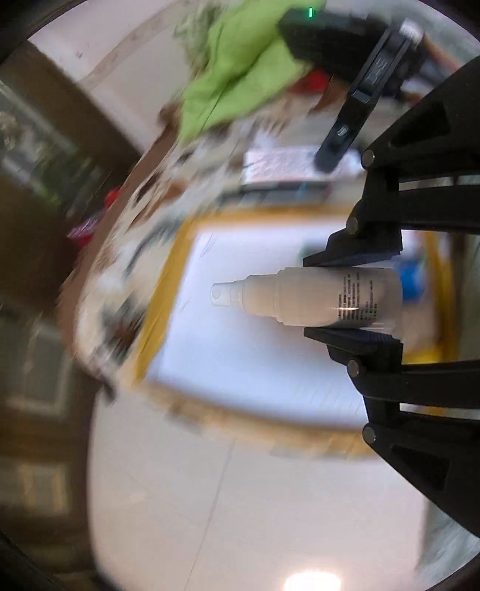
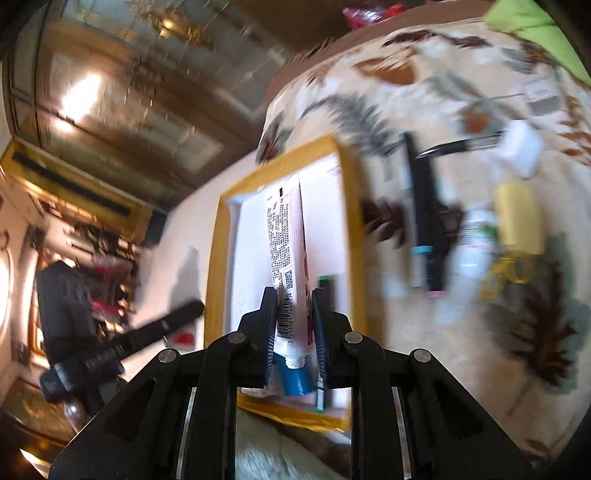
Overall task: Organize rigid objects
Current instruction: 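Set the tube and spray bottle upright in the tray and open both tools, then grasp the yellow case with the right tool while the left grasps the white round bottle, then place the yellow case and white bottle in the tray and open both tools, then grasp the clear plastic tube with the right tool while the left grasps a pink-capped black marker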
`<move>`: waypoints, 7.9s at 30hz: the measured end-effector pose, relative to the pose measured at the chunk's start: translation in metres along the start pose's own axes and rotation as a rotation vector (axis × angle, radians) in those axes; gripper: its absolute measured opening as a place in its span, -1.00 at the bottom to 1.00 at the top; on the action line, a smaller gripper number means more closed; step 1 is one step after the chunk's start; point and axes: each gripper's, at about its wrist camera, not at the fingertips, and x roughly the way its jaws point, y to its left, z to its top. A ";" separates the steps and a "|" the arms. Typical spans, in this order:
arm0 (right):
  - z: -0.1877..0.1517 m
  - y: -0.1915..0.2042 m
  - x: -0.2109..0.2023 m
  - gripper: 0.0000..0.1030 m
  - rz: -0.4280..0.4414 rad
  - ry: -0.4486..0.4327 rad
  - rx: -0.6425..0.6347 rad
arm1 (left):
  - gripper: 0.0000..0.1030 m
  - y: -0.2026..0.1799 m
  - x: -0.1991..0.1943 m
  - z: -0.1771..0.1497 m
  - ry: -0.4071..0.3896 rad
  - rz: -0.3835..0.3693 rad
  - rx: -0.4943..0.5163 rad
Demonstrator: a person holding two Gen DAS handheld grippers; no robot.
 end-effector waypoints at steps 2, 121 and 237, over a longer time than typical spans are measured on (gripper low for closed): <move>0.004 0.021 0.028 -0.65 -0.039 0.038 -0.045 | -0.44 0.018 0.014 0.003 0.024 0.061 -0.047; 0.062 -0.147 -0.126 -0.07 -0.171 -0.283 0.381 | -0.33 -0.240 0.174 -0.050 0.262 0.054 0.500; 0.063 -0.105 0.001 -0.83 -0.509 0.120 0.196 | 0.10 -0.097 0.035 -0.052 0.086 -0.116 0.170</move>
